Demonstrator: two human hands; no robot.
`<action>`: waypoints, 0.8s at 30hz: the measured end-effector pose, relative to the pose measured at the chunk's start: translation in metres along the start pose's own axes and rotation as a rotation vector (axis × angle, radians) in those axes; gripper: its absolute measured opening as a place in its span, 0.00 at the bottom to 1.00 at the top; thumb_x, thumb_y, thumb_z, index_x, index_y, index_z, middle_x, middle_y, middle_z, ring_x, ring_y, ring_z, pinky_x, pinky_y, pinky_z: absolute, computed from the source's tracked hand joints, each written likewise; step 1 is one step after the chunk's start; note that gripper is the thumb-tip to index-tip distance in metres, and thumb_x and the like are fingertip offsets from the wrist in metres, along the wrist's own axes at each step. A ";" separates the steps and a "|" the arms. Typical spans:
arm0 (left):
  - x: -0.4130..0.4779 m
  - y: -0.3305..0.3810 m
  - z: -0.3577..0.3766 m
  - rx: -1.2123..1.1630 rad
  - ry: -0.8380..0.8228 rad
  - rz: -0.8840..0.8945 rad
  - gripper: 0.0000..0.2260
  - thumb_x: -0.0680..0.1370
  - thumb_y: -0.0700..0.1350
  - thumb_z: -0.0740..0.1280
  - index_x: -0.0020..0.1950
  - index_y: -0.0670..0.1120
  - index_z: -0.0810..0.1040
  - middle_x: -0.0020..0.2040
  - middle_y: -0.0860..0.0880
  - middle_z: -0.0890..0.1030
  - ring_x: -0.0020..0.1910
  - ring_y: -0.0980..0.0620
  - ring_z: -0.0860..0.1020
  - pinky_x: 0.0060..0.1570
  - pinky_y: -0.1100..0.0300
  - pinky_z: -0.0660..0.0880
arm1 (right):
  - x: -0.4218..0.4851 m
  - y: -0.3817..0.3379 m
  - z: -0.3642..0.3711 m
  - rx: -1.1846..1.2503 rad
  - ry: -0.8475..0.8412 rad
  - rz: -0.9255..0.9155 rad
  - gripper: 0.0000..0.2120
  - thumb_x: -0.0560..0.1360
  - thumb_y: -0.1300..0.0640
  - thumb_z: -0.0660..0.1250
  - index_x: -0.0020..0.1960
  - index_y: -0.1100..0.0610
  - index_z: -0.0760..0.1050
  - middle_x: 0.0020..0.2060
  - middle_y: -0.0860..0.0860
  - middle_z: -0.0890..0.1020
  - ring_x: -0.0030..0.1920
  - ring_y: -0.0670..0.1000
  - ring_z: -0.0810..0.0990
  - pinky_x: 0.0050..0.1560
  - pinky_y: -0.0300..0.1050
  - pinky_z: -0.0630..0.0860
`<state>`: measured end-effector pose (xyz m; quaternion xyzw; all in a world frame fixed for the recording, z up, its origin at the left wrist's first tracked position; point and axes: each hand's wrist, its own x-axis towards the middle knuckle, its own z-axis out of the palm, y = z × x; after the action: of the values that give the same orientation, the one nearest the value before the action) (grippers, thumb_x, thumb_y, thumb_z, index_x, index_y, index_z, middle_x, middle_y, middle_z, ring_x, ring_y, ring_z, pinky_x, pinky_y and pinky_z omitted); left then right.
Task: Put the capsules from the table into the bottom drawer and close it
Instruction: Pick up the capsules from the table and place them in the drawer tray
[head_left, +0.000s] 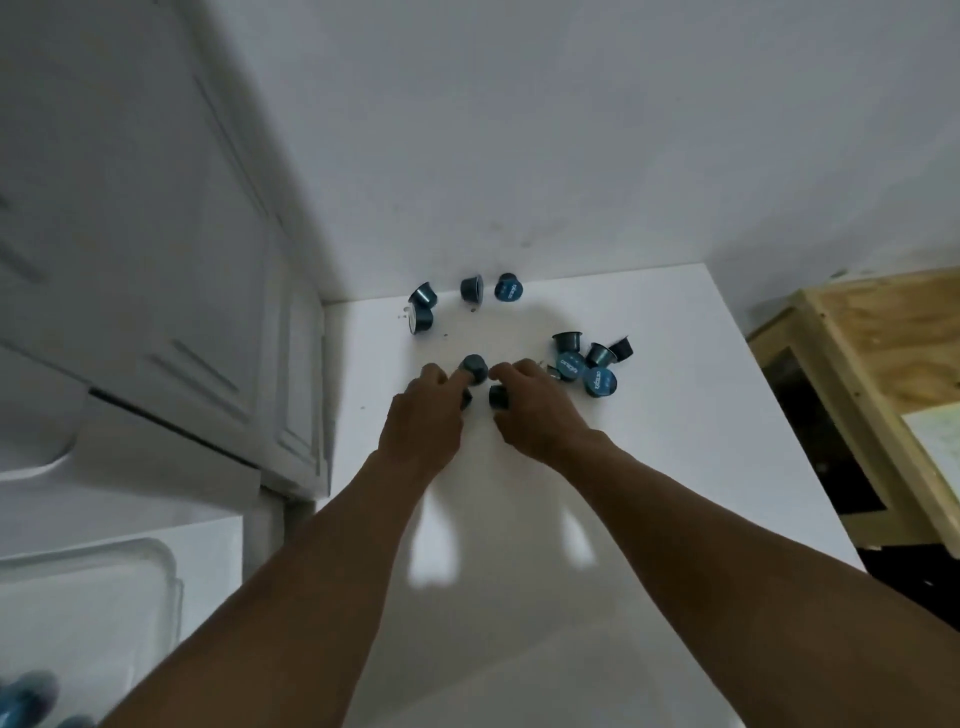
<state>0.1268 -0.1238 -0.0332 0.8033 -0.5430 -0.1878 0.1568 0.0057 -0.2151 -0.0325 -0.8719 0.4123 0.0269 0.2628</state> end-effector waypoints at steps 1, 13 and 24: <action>0.005 -0.003 0.003 0.007 -0.009 -0.002 0.19 0.77 0.40 0.62 0.68 0.49 0.69 0.53 0.44 0.73 0.47 0.42 0.77 0.50 0.49 0.77 | 0.005 0.002 0.005 -0.008 0.001 -0.008 0.22 0.75 0.61 0.65 0.68 0.54 0.68 0.63 0.55 0.73 0.60 0.56 0.73 0.58 0.49 0.74; 0.014 -0.022 0.002 0.021 0.011 -0.040 0.09 0.75 0.44 0.65 0.52 0.40 0.77 0.51 0.43 0.76 0.49 0.44 0.76 0.44 0.58 0.69 | 0.019 -0.003 0.015 -0.065 0.040 0.012 0.14 0.76 0.54 0.64 0.58 0.60 0.75 0.53 0.58 0.77 0.53 0.58 0.75 0.48 0.48 0.73; -0.038 0.038 -0.041 -0.051 -0.007 -0.036 0.20 0.74 0.48 0.70 0.63 0.45 0.72 0.55 0.43 0.77 0.52 0.43 0.77 0.49 0.56 0.71 | -0.063 -0.023 -0.024 -0.008 0.109 0.013 0.12 0.75 0.57 0.66 0.55 0.59 0.68 0.45 0.57 0.79 0.42 0.56 0.77 0.40 0.48 0.73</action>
<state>0.1028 -0.0999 0.0252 0.8079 -0.5242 -0.2072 0.1719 -0.0227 -0.1699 0.0147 -0.8703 0.4316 -0.0171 0.2366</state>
